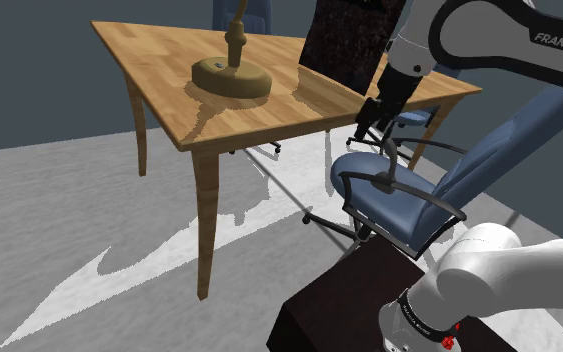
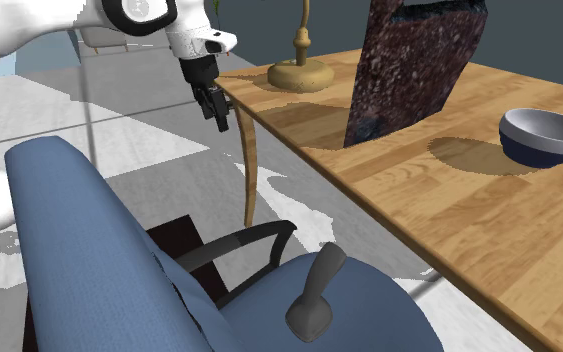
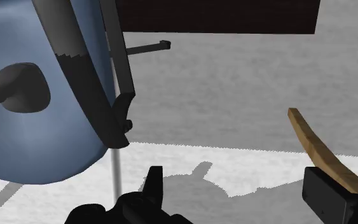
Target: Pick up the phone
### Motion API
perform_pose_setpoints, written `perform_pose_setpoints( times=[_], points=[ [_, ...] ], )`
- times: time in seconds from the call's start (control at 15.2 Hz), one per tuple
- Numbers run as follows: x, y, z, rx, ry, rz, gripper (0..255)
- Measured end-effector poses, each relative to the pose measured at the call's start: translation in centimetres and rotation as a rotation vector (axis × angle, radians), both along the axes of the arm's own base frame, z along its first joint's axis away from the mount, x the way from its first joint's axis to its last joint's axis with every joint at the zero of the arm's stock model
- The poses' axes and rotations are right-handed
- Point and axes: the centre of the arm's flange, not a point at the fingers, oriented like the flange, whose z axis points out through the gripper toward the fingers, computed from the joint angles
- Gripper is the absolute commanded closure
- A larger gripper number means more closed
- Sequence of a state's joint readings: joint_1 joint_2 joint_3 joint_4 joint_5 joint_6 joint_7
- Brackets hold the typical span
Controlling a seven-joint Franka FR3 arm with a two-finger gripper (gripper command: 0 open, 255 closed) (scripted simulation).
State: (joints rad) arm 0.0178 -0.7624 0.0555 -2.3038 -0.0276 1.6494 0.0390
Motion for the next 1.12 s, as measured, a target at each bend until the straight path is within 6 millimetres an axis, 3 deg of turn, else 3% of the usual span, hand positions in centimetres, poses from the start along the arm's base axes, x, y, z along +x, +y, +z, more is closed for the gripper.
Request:
perform_pose_setpoints(
  times=[0.13, 0.26, 1.12],
  points=[
    [0.2, -0.5, -0.3, -0.002, 0.0, -0.002, 0],
    [0.6, -2.3, -1.2, -0.009, 0.001, -0.008, 0],
    [3.0, -16.7, -7.7, -0.067, 0.004, -0.05, 0]
  ],
)
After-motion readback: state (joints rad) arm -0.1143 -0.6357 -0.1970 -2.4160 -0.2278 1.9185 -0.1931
